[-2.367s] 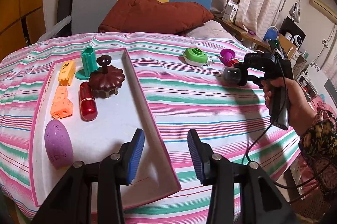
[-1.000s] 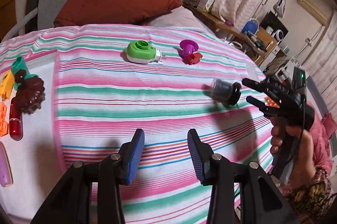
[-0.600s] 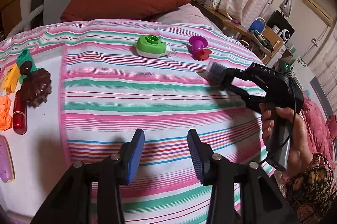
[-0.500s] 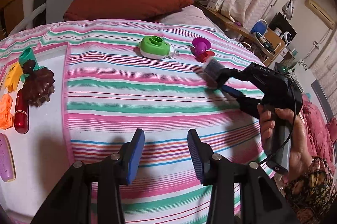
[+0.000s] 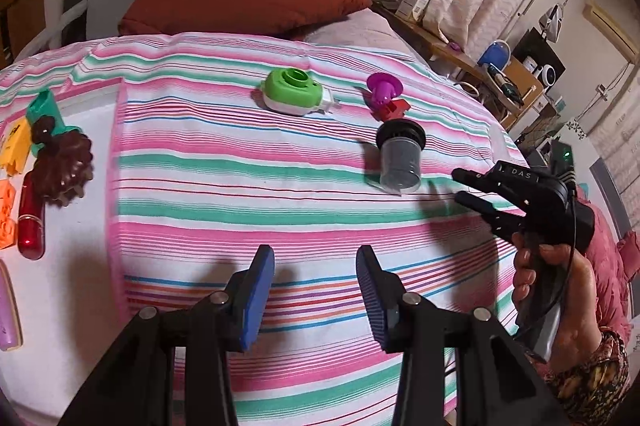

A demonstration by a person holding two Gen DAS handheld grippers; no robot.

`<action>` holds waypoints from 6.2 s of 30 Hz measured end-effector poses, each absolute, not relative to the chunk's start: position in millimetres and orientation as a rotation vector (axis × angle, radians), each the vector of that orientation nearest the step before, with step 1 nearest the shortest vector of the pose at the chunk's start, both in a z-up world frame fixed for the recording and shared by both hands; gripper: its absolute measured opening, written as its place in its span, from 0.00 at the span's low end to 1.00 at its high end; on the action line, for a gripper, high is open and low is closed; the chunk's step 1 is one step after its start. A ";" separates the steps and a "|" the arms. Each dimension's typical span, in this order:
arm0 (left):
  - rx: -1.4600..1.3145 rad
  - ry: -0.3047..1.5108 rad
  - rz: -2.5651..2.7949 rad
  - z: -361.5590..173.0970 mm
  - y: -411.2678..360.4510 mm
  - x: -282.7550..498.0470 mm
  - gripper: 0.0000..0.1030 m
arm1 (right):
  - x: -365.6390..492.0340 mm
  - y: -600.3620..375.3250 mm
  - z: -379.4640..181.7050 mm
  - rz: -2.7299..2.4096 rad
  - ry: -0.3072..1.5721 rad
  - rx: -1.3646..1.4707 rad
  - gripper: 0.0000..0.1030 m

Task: Organize rigid objects
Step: 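Set the cup upright on the bedspread and open the right tool, then grasp the black-capped clear cup with the left tool, then lift the cup with the left tool while the right tool moves toward the magenta-and-red toy, then grasp the red K puzzle piece with the right tool while the left tool holds the cup, then carry the cup and red puzzle piece toward the white tray with both tools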

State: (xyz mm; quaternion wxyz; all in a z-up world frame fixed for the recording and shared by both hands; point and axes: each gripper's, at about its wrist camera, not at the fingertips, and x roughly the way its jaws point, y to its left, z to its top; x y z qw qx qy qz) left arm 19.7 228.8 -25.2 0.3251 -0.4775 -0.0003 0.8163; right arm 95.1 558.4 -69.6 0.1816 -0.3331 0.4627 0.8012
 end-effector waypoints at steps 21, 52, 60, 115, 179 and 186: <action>-1.144 0.316 2.061 -60.7 391.8 2.5 0.64 | 119.0 540.9 -69.4 2.370 1.052 -0.679 0.57; -0.952 0.432 2.139 -40.1 399.0 -16.2 0.44 | 104.2 534.1 -76.7 2.435 1.085 -0.647 0.61; -0.923 0.298 2.171 -45.9 387.3 -26.3 0.42 | 103.4 533.3 -77.2 2.437 1.073 -0.658 0.63; -0.800 0.377 2.222 -50.8 345.8 -0.4 0.42 | -41.3 546.4 -68.4 2.495 0.431 -1.108 0.49; -1.078 -0.181 2.442 -21.7 41.3 13.0 0.42 | 30.5 484.7 -65.0 2.415 0.431 -0.983 0.49; -1.121 -0.143 2.447 -33.7 30.9 5.2 0.42 | 28.2 481.4 -65.4 2.412 0.404 -0.995 0.49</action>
